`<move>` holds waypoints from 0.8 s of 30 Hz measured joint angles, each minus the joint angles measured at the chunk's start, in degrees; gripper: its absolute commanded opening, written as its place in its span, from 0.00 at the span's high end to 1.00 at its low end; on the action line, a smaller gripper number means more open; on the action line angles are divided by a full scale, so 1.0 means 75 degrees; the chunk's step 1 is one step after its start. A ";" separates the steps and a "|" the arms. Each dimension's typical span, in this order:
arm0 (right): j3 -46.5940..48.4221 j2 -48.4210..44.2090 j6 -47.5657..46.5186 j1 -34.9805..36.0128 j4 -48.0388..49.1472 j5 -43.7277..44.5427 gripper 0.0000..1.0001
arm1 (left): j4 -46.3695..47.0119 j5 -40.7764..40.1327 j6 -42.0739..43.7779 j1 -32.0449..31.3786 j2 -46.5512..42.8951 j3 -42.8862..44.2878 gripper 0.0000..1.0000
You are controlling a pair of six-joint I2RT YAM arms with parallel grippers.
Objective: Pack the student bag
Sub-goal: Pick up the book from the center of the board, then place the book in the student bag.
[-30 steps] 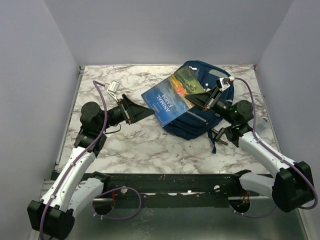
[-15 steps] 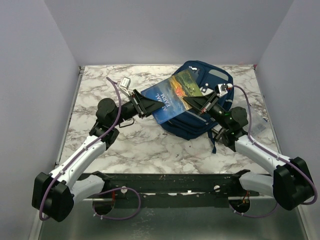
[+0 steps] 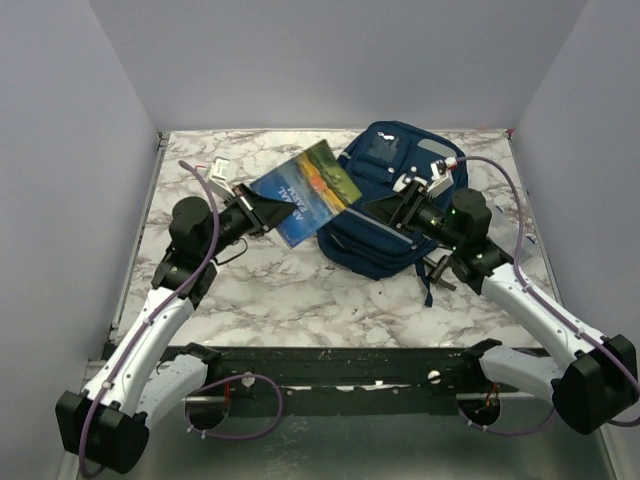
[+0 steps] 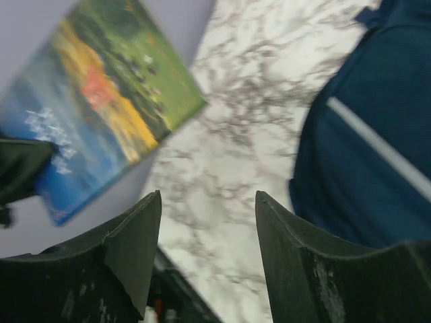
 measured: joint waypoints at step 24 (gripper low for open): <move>0.2748 0.4164 -0.5461 0.2553 -0.4928 0.3888 0.56 | -0.4374 -0.3130 0.2463 0.0315 -0.1172 0.0425 1.00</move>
